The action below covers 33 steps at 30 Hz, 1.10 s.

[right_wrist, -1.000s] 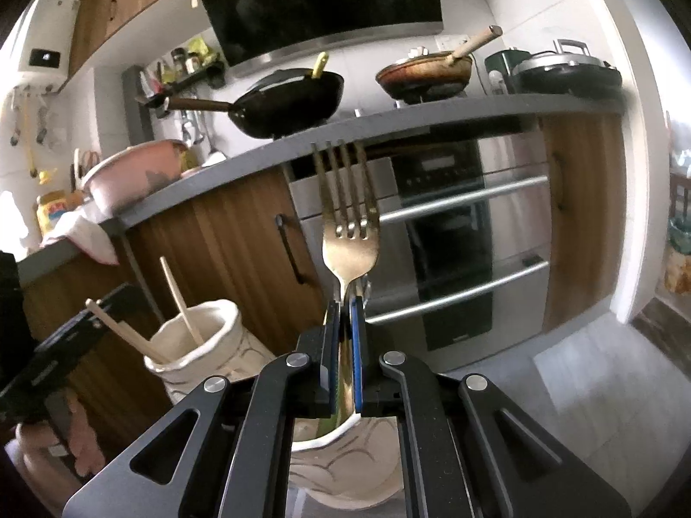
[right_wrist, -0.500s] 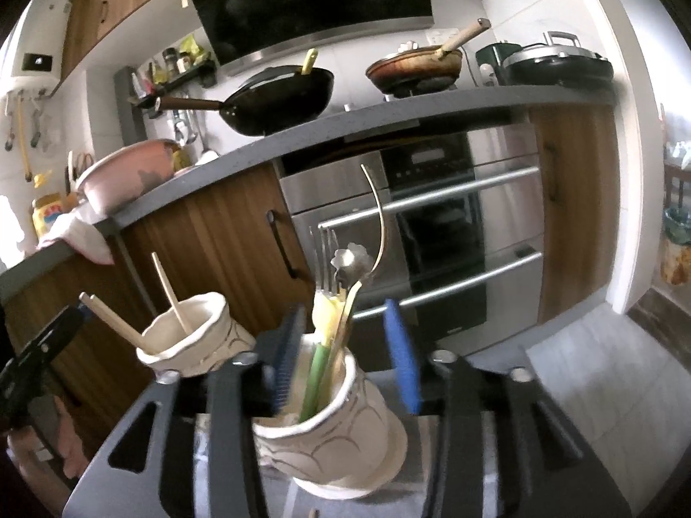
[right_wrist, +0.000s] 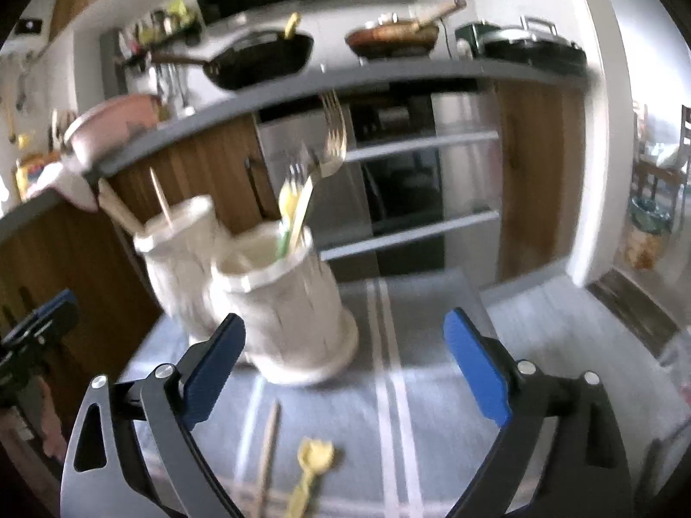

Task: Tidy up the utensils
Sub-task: 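Drop the chopstick into the tall cup with left tool while right drops gold fork in short cup, then move both open tools back over the last chopstick and yellow tong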

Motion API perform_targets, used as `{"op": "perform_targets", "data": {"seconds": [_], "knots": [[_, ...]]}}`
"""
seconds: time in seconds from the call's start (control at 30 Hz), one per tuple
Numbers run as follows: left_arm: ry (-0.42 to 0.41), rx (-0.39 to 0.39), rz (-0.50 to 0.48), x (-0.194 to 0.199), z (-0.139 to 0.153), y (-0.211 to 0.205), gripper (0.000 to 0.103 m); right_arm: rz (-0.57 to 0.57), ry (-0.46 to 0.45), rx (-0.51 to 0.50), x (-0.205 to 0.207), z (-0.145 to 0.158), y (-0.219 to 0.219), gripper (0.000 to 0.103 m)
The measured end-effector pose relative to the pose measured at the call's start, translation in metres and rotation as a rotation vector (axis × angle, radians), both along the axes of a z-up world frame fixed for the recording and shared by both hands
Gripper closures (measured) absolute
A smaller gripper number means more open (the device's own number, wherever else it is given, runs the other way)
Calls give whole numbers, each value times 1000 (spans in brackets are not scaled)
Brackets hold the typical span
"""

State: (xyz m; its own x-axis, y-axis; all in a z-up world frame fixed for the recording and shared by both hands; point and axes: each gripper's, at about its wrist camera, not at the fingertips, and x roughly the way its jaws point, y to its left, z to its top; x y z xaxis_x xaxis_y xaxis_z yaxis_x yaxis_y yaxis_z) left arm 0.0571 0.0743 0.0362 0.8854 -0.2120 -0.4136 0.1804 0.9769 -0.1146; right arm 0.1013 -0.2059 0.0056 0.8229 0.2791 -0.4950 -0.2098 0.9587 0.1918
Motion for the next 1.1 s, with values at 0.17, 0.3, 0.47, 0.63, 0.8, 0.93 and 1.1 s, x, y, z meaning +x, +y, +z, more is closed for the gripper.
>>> {"op": "perform_targets", "data": {"seconds": [0.17,0.3,0.47,0.63,0.8,0.93,1.1], "knots": [[80,43,-17,-6,-19,-15,5,17,96,-29,-13,-19,1,10],[115,59,-25,-7,-30,-19,5,18,139,-76,-21,-32,5,10],[161,78,-21,-5,-41,-22,5,36,180,-111,-28,-43,12,10],[192,100,-22,-1,-49,-22,5,69,203,-148,-32,-50,23,10],[197,129,-36,-2,-54,-27,5,108,240,-188,-36,-56,36,35],[195,139,-47,-3,-55,-29,5,129,265,-206,-36,-61,42,60],[202,144,-49,-3,-56,-31,5,146,292,-195,-32,-62,43,75]]}}
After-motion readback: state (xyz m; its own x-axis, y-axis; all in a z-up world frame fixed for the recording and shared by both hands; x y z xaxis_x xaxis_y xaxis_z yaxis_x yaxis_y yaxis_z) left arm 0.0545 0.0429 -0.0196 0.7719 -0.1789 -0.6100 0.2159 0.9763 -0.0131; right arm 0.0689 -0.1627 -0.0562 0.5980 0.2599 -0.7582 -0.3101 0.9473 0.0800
